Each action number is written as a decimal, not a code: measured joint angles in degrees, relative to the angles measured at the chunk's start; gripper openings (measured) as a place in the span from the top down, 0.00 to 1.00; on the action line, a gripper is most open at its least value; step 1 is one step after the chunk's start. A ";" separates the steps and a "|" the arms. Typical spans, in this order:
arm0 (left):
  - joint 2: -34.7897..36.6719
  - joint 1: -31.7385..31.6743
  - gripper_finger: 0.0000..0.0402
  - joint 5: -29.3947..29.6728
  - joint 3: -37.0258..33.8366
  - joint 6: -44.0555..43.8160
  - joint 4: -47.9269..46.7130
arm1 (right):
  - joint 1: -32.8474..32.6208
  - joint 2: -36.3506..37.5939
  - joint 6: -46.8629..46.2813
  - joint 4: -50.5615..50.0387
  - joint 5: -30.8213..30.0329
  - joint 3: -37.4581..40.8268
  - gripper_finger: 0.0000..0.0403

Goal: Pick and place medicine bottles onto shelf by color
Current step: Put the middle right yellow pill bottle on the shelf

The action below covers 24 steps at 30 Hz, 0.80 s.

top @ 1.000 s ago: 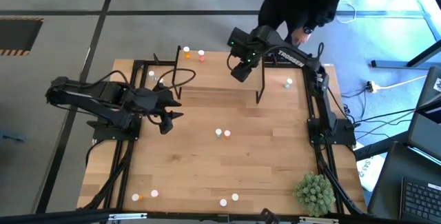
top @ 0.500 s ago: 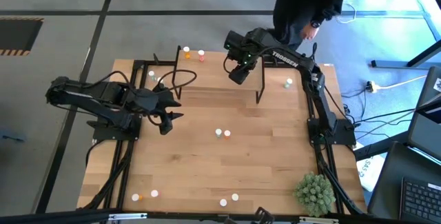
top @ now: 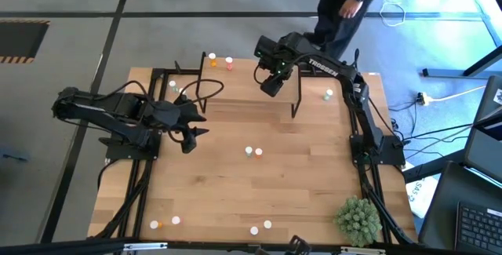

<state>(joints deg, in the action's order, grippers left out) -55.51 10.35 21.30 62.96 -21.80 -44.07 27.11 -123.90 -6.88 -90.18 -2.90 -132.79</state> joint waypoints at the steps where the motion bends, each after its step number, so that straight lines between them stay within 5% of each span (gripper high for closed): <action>1: 0.00 0.00 0.55 -0.02 0.00 0.00 -0.02 | 0.00 0.00 0.12 0.00 0.00 0.00 0.64; 10: 0.00 0.02 0.55 -1.42 0.00 0.04 -0.02 | 0.00 0.02 1.20 0.71 -0.02 -0.02 0.56; 24: 0.00 0.02 0.55 -1.51 0.00 0.02 -0.04 | 0.13 2.33 1.36 0.12 -0.02 -0.15 0.56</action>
<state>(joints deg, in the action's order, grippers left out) -55.51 10.37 19.79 62.96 -21.78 -44.12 27.24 -121.57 -5.52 -90.06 -2.92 -132.94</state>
